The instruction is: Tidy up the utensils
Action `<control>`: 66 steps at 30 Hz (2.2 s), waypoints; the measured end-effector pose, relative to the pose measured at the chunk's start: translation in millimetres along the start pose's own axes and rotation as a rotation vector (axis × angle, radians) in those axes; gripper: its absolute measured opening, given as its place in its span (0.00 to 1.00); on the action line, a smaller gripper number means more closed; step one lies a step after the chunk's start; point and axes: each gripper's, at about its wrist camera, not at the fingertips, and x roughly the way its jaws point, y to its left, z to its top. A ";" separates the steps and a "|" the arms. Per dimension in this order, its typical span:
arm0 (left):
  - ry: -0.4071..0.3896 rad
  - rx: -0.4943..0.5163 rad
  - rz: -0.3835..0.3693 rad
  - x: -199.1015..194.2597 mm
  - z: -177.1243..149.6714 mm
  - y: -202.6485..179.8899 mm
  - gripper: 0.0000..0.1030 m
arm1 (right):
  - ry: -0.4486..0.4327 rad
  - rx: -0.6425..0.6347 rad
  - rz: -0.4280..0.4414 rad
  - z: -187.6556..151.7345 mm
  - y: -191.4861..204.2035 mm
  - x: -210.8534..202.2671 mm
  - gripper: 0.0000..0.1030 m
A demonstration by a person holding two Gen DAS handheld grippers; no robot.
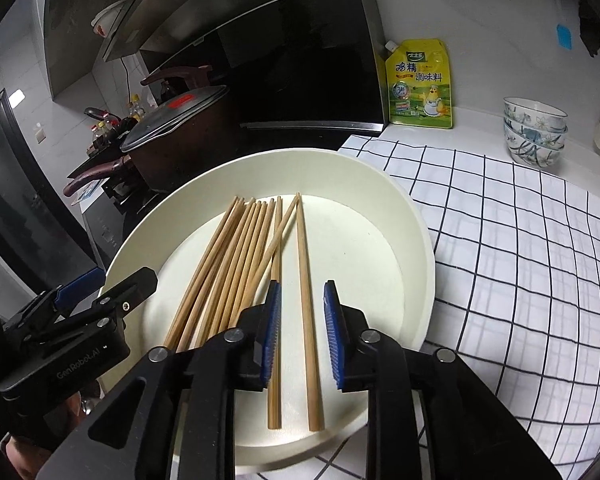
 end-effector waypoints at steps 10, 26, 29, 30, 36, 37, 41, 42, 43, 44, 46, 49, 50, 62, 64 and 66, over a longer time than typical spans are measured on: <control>-0.008 -0.002 -0.011 -13.3 -6.0 4.1 0.82 | -0.023 -0.024 -0.047 -9.0 10.2 -14.5 0.33; -0.017 -0.025 -0.012 -26.6 -9.4 8.7 0.87 | -0.061 -0.014 -0.098 -14.5 13.6 -32.7 0.35; -0.017 -0.027 -0.010 -28.6 -10.0 9.3 0.87 | -0.061 -0.020 -0.100 -16.1 15.1 -34.2 0.36; -0.017 -0.028 -0.010 -29.1 -10.1 9.4 0.87 | -0.062 -0.021 -0.100 -16.5 15.3 -35.2 0.37; -0.021 -0.019 -0.008 -32.5 -10.8 7.4 0.87 | -0.066 -0.023 -0.100 -19.5 16.4 -38.8 0.39; -0.022 -0.019 -0.008 -33.2 -11.1 7.1 0.87 | -0.066 -0.023 -0.101 -19.5 16.5 -39.0 0.39; -0.022 -0.018 -0.005 -34.8 -11.4 6.2 0.88 | -0.066 -0.020 -0.102 -21.5 15.8 -41.7 0.41; -0.024 -0.017 -0.005 -35.8 -11.5 5.3 0.88 | -0.068 -0.018 -0.102 -22.1 15.3 -42.8 0.43; -0.025 -0.015 -0.005 -36.5 -11.6 4.4 0.88 | -0.071 -0.016 -0.103 -22.4 14.6 -43.8 0.45; -0.027 -0.014 -0.004 -37.3 -11.7 3.7 0.89 | -0.072 -0.014 -0.104 -22.0 13.5 -44.4 0.46; -0.029 -0.014 -0.002 -39.2 -12.3 2.5 0.90 | -0.076 -0.010 -0.109 -22.2 12.2 -46.1 0.47; -0.031 -0.014 -0.003 -40.7 -12.7 0.7 0.90 | -0.083 -0.002 -0.114 -22.4 9.5 -48.8 0.54; -0.031 -0.013 -0.003 -41.0 -12.7 0.6 0.91 | -0.086 0.001 -0.115 -22.5 8.7 -49.8 0.56; -0.035 -0.019 0.004 -45.3 -15.1 -1.7 0.93 | -0.093 0.018 -0.132 -26.2 1.4 -54.8 0.68; -0.036 -0.019 0.005 -46.2 -15.2 -1.2 0.94 | -0.095 0.016 -0.135 -27.0 2.1 -55.6 0.68; -0.038 -0.020 0.007 -47.3 -15.5 -0.5 0.94 | -0.096 0.013 -0.140 -27.8 2.6 -56.2 0.68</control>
